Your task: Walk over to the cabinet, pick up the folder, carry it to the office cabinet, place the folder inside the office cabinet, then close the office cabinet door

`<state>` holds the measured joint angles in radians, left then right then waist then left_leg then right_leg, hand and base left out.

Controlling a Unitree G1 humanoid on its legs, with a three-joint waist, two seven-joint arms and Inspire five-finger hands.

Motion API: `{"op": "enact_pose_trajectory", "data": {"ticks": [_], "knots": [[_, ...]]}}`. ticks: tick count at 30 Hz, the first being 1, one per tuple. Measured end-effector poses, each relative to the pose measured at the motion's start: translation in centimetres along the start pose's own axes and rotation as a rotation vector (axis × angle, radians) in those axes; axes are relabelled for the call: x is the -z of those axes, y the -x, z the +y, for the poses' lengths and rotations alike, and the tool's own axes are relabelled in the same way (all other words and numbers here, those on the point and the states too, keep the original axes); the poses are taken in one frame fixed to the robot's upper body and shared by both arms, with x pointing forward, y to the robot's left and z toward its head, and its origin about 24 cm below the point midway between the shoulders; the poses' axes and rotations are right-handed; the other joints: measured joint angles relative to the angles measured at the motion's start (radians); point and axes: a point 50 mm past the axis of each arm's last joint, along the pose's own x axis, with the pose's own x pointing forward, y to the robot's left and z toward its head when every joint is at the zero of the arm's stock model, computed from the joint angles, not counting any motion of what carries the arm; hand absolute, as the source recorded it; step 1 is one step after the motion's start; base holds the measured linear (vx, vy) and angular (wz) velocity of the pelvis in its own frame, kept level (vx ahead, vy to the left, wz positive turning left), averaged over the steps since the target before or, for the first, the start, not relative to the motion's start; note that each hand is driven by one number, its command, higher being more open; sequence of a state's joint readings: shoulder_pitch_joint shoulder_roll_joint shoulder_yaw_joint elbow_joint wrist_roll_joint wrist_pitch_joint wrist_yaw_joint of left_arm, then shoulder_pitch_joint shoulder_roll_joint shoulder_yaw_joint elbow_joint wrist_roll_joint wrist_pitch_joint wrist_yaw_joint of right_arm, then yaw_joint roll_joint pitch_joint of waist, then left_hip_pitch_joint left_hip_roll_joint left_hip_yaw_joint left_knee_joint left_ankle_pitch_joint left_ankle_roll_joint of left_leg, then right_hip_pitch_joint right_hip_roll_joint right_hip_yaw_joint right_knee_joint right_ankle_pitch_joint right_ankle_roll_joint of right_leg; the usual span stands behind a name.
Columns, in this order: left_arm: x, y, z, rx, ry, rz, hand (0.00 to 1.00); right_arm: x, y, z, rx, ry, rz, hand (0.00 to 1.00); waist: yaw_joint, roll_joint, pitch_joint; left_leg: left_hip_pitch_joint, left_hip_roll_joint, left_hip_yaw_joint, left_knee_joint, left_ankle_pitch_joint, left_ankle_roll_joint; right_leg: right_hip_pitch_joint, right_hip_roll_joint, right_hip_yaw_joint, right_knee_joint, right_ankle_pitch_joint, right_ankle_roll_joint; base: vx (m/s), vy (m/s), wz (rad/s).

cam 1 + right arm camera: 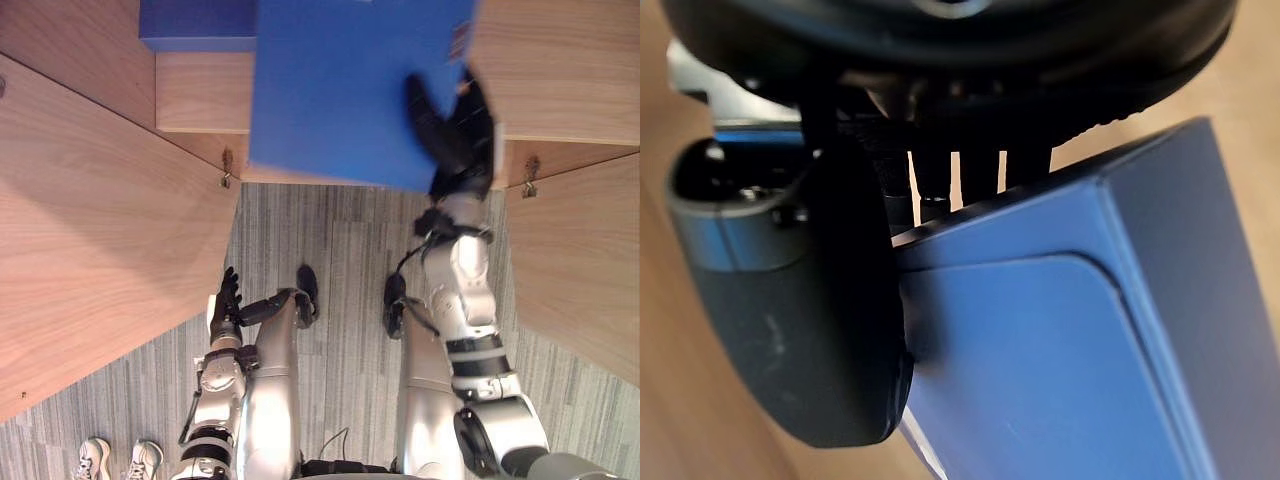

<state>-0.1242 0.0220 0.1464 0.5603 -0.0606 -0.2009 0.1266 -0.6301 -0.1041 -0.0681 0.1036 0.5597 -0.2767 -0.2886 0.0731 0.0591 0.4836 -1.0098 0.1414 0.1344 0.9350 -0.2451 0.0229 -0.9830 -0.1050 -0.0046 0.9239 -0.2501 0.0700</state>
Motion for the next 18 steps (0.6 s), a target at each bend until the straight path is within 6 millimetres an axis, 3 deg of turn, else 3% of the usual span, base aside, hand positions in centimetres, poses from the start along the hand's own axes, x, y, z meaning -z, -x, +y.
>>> {"op": "enact_pose_trajectory", "data": {"ticks": [3, 10, 11, 18], "knots": [[0.0, 0.0, -0.1, -0.009, 0.007, 0.001, 1.00, -1.2, -0.9, -0.4, 0.104, -0.088, -0.067, 0.00, 0.002, 0.000, 0.000, -0.002, 0.001, -0.006, -0.001, 0.000, 0.000, 0.000, 0.000, -0.007, 0.002, -0.006, -0.004, 0.02, -0.055, 0.04], [-0.5, 0.0, -0.4, -0.045, 0.032, -0.016, 1.00, -1.8, -4.1, -1.8, 0.428, -0.248, -0.095, 0.00, 0.025, 0.004, -0.002, -0.030, 0.001, -0.018, -0.006, 0.006, 0.003, -0.025, 0.000, -0.021, 0.005, -0.011, -0.012, 0.01, -0.068, 0.03], [-0.6, 0.0, -0.5, -0.050, 0.041, -0.020, 1.00, -1.8, -4.5, -1.9, 0.460, -0.301, -0.081, 1.00, 0.027, 0.004, -0.002, -0.037, 0.001, -0.021, -0.005, 0.008, 0.002, -0.031, 0.000, -0.024, 0.006, -0.012, -0.013, 0.01, -0.044, 0.04], [-1.1, -0.1, -1.2, -0.053, 0.071, -0.036, 1.00, -2.8, -5.7, -3.0, 0.636, -0.701, -0.118, 1.00, 0.043, 0.009, -0.005, -0.057, -0.015, -0.044, -0.007, 0.021, -0.008, -0.044, -0.021, -0.057, 0.026, -0.023, -0.028, -0.02, -0.068, 0.12]]}}
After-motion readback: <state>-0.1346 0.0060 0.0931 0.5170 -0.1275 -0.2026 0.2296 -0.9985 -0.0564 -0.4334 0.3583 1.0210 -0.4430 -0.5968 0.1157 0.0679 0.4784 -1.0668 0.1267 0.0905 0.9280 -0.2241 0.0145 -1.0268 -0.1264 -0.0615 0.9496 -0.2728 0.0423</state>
